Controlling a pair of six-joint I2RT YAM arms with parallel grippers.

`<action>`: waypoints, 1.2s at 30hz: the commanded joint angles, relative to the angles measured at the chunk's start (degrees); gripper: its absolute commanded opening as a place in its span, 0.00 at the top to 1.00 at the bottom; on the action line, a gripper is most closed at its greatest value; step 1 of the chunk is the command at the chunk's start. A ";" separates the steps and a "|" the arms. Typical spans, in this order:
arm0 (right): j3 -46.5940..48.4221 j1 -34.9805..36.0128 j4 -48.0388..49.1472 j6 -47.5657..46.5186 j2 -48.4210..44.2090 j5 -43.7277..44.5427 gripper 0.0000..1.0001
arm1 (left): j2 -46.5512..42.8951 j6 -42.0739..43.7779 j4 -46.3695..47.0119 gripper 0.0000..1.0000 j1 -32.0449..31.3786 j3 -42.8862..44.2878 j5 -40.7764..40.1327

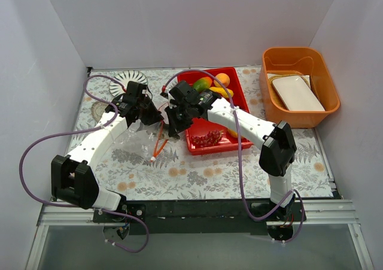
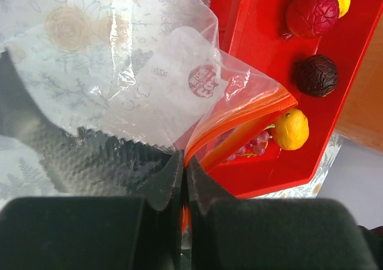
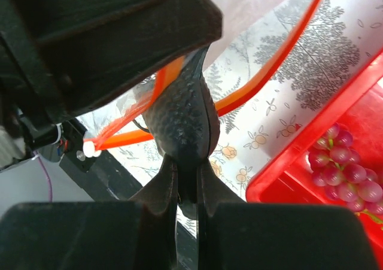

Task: Place the food in the zip-top bag and seal the zipper
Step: Place the fake fish in the zipper food storage bag.

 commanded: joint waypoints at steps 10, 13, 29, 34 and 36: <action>-3.52 -1.90 4.67 5.04 -2.08 1.35 0.99 | -3.27 -0.91 0.77 1.00 -0.27 0.12 -0.97; -5.01 -2.87 7.21 6.36 -3.48 -1.37 0.99 | -3.54 -1.61 1.47 1.00 -0.36 -2.09 -1.06; -7.74 -2.08 13.81 9.53 -2.43 -5.25 0.87 | -6.79 -8.11 6.22 1.00 -0.80 -4.12 1.93; -7.12 -1.73 12.33 7.07 -1.73 -4.99 0.57 | -6.96 -8.73 6.58 1.00 -0.80 -3.68 2.45; -8.61 -1.73 13.46 6.36 -3.30 -4.20 0.43 | -7.14 -8.73 6.31 1.00 -0.80 -3.32 1.93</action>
